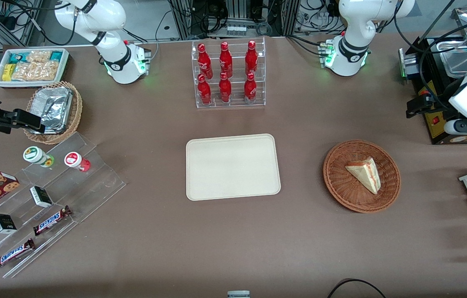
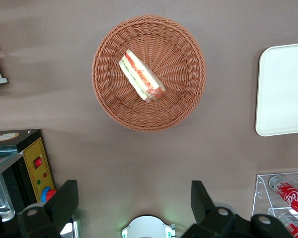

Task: Place sandwich from basket to tray
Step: 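Move the left gripper over the wrapped sandwich in the wicker basket, then lower the open left gripper around the sandwich and close it, then lift the sandwich and carry it over the cream tray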

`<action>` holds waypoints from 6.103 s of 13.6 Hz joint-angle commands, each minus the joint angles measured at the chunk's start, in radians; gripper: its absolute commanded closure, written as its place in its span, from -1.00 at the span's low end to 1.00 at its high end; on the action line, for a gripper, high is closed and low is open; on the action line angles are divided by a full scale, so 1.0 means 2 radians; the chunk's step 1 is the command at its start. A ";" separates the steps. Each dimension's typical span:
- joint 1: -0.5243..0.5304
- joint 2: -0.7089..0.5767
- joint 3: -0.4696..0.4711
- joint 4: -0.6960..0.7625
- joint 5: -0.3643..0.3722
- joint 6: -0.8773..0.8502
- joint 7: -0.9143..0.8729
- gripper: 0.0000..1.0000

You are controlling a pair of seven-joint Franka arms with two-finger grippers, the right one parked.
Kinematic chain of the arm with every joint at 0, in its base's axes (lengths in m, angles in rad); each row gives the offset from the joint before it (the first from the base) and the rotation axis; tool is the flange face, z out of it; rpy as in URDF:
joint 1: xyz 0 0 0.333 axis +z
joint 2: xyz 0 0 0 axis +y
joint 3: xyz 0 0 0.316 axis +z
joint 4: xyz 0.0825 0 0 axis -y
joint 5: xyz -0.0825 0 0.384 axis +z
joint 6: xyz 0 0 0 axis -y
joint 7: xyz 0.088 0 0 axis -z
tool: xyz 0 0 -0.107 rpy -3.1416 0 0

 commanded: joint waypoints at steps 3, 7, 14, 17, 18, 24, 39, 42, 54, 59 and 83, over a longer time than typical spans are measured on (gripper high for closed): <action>0.017 0.001 0.002 0.000 -0.006 0.010 -0.007 -1.00; 0.020 0.028 0.002 -0.005 -0.015 0.044 -0.001 -1.00; 0.029 0.070 0.002 -0.068 -0.011 0.141 -0.005 -1.00; 0.030 0.062 0.002 -0.142 -0.014 0.213 -0.018 -1.00; 0.030 0.060 0.002 -0.162 -0.014 0.232 -0.036 -1.00; 0.024 0.034 -0.001 -0.262 -0.011 0.340 -0.155 -1.00; -0.004 0.103 0.003 -0.278 -0.007 0.440 -0.318 -1.00; -0.004 0.122 0.003 -0.281 -0.008 0.458 -0.338 -1.00; -0.007 0.138 0.002 -0.292 -0.015 0.463 -0.394 0.47; -0.009 0.137 0.002 -0.230 -0.013 0.371 -0.384 1.00; -0.333 0.403 -0.015 0.177 -0.027 0.218 -0.470 1.00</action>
